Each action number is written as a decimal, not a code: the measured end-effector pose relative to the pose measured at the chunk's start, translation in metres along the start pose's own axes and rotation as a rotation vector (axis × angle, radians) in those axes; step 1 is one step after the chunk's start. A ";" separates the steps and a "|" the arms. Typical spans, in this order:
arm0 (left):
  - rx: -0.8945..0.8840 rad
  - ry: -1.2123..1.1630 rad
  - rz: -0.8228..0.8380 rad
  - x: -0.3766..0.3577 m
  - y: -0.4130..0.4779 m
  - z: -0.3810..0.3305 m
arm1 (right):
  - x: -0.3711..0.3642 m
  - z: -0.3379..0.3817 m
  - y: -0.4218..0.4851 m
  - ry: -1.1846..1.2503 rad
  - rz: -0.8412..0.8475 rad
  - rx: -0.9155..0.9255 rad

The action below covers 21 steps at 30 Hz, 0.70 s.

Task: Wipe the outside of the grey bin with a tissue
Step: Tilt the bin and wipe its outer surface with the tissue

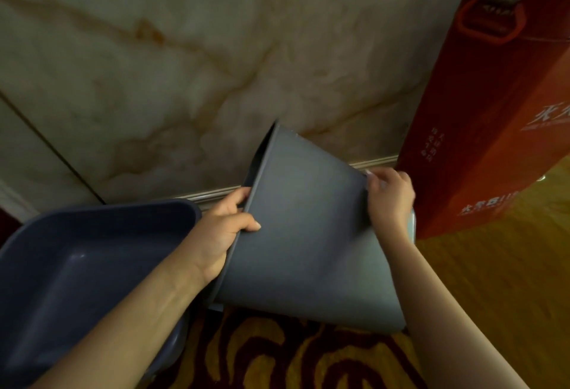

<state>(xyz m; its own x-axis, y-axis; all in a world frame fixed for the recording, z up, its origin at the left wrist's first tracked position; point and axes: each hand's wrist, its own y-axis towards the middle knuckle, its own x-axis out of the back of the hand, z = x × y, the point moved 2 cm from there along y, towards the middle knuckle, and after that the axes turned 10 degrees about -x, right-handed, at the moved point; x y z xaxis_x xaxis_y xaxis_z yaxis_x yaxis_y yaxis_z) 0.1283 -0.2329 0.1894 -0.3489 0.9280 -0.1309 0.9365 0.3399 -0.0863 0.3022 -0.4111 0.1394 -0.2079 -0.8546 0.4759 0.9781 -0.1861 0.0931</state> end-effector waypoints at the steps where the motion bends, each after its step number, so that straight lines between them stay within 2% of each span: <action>1: 0.004 0.002 -0.008 0.001 -0.001 0.000 | 0.006 -0.013 0.001 -0.018 -0.017 -0.050; 4: 0.009 -0.004 -0.005 0.000 -0.001 -0.001 | 0.018 -0.024 -0.005 -0.008 -0.070 -0.108; 7: 0.005 0.020 0.038 -0.004 0.000 -0.002 | 0.016 0.014 -0.035 0.097 -0.088 0.115; 9: -0.008 0.027 0.073 -0.009 0.000 -0.004 | 0.004 0.050 -0.068 0.170 -0.012 0.328; 11: -0.031 -0.009 0.092 -0.014 0.001 -0.005 | -0.009 0.076 -0.095 0.205 0.094 0.466; 16: -0.057 -0.026 0.070 -0.014 0.001 -0.004 | -0.015 0.081 -0.113 0.218 0.187 0.492; 21: -0.060 -0.014 0.071 -0.013 0.002 -0.004 | -0.005 0.053 -0.123 0.178 0.295 0.715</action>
<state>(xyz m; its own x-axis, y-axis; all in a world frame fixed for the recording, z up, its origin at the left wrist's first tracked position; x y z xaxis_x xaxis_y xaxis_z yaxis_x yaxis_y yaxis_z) 0.1348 -0.2439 0.1950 -0.2818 0.9479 -0.1487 0.9591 0.2825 -0.0171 0.1838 -0.3581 0.1716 0.1218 -0.8960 0.4270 0.7492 0.3652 0.5526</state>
